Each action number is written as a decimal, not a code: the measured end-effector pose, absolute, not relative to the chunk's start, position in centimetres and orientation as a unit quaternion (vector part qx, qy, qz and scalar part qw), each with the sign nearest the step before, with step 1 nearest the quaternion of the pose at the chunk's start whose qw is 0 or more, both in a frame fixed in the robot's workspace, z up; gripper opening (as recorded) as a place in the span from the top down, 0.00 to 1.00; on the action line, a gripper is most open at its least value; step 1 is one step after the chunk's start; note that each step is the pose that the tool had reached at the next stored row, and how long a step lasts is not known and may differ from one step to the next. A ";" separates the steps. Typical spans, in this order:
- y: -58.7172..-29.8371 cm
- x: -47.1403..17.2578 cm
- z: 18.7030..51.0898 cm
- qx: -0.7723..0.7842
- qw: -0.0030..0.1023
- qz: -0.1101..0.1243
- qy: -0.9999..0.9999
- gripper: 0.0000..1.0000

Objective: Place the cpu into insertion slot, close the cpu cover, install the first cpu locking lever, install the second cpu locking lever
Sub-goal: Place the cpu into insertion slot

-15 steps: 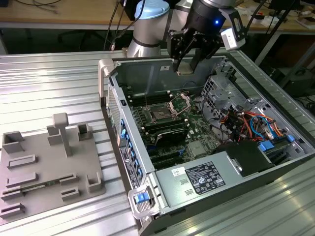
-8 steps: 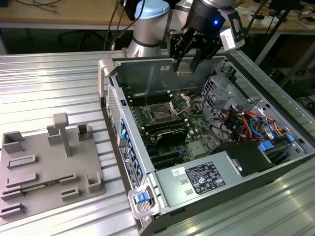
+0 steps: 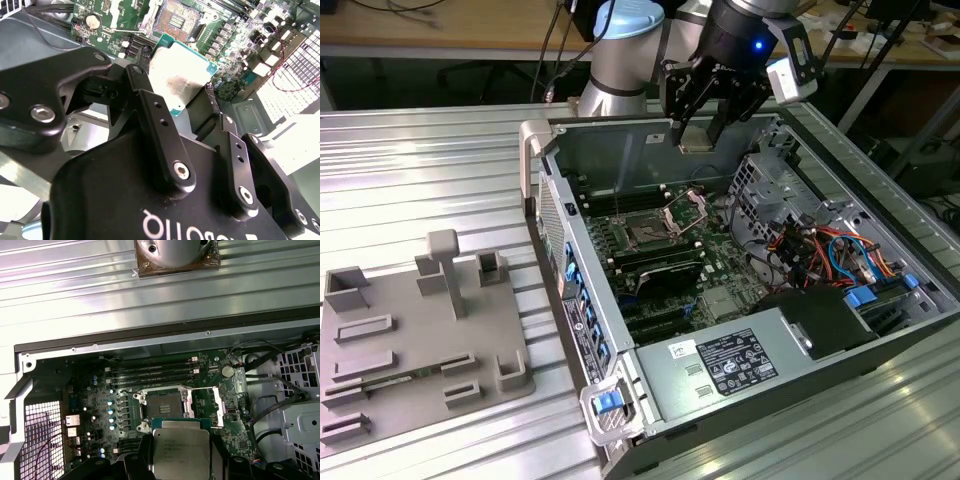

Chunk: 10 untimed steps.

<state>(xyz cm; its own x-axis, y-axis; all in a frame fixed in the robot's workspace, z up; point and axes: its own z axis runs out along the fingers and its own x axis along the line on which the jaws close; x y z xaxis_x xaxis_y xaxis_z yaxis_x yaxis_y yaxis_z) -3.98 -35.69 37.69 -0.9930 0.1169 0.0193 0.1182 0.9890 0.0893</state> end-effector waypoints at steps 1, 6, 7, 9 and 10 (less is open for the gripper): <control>-35.7 -4.0 37.7 -0.059 0.007 -0.045 -0.997 0.45; -35.7 -4.0 37.7 -0.067 0.007 -0.045 -0.997 0.45; -35.7 -4.0 37.7 -0.067 0.007 -0.045 -0.997 0.45; -35.7 -4.0 37.7 -0.068 0.007 -0.045 -0.997 0.45; -35.7 -4.0 37.7 -0.068 0.007 -0.045 -0.997 0.45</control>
<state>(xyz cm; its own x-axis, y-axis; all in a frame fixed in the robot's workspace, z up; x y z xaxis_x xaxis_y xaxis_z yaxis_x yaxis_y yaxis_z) -3.98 -35.69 37.67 -0.9906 0.1351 0.0193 0.1363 0.9866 0.0893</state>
